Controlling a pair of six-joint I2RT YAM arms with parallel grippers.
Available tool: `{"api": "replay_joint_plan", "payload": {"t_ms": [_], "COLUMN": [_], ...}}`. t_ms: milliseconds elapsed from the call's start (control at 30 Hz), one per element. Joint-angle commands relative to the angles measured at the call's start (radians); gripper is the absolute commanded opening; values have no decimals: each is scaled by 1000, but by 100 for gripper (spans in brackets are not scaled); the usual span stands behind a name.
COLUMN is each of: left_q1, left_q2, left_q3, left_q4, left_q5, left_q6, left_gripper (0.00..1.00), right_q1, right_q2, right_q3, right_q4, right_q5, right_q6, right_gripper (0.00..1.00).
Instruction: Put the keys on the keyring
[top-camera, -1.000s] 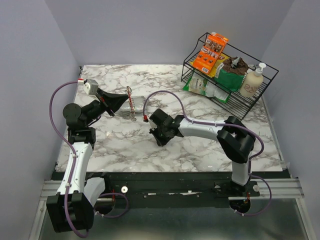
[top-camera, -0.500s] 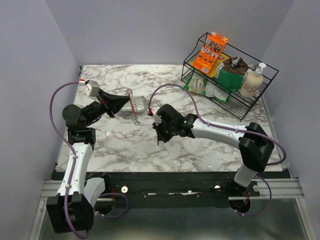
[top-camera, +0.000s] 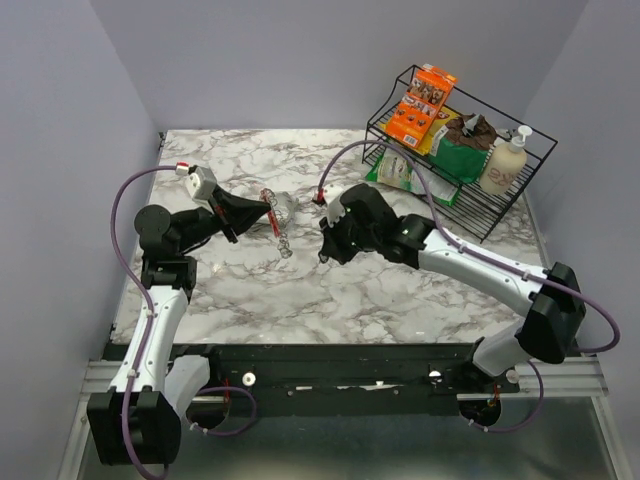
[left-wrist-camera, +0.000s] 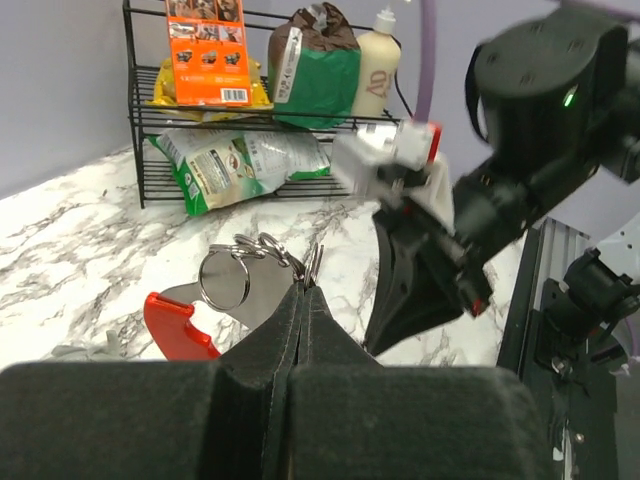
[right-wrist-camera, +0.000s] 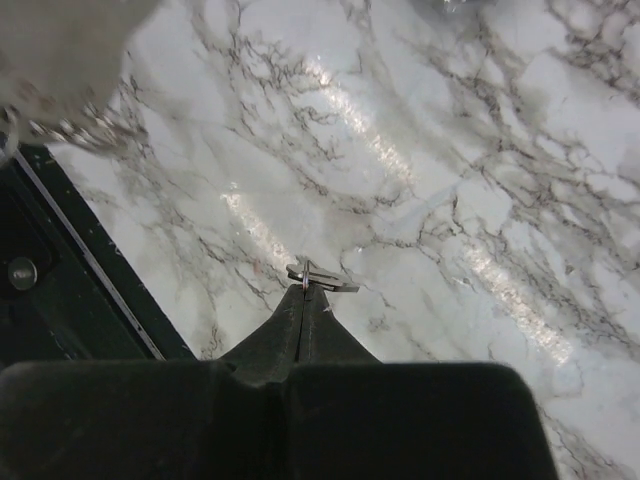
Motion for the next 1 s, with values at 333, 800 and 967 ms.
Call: {"api": "replay_joint_plan", "payload": {"t_ms": [333, 800, 967], "left_q1": [-97, -148, -149], "left_q2": [-42, -68, -74], "left_q3": [21, 20, 30], "left_q4": [-133, -138, -164], "left_q5": [38, 103, 100], "left_q6": [177, 232, 252], "left_gripper": [0, 0, 0], "right_q1": [-45, -58, -62], "right_q2": [-194, -283, -277], "right_q3": [145, 143, 143], "right_q4": [-51, -33, -33], "right_q5": [-177, -366, -366], "right_q6": [-92, -196, -196], "right_gripper": [0, 0, 1]}}
